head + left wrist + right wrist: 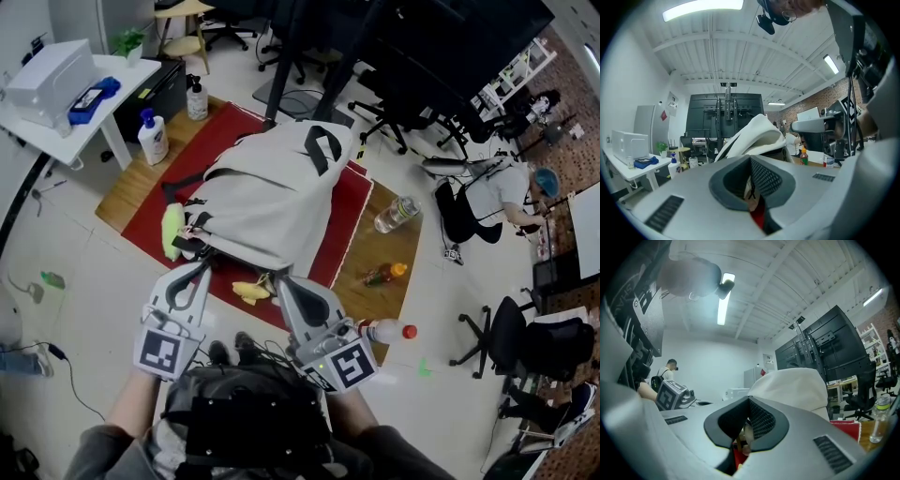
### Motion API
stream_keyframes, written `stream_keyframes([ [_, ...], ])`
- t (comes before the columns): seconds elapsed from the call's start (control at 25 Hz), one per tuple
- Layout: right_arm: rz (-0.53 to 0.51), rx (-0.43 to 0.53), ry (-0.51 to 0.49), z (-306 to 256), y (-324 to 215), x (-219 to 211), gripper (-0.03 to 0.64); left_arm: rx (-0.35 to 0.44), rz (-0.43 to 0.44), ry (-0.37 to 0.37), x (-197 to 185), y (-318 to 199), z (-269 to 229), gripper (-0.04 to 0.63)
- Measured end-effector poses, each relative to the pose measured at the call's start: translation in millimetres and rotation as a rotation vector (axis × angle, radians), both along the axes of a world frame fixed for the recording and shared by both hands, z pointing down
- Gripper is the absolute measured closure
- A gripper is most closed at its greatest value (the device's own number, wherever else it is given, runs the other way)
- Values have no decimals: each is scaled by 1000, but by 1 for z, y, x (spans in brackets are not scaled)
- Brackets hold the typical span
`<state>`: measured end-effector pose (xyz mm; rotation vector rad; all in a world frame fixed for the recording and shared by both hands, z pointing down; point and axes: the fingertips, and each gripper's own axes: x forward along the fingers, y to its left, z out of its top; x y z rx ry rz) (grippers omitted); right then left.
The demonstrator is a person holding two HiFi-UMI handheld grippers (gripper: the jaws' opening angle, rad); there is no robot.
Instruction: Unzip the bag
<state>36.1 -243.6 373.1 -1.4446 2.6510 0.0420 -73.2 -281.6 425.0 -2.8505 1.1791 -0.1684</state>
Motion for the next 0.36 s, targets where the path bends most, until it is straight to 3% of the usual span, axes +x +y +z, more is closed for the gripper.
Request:
stream_keyframes([
  [0.36, 30, -31, 7, 14, 0, 11, 603, -5, 29, 2, 13, 2, 3, 569],
])
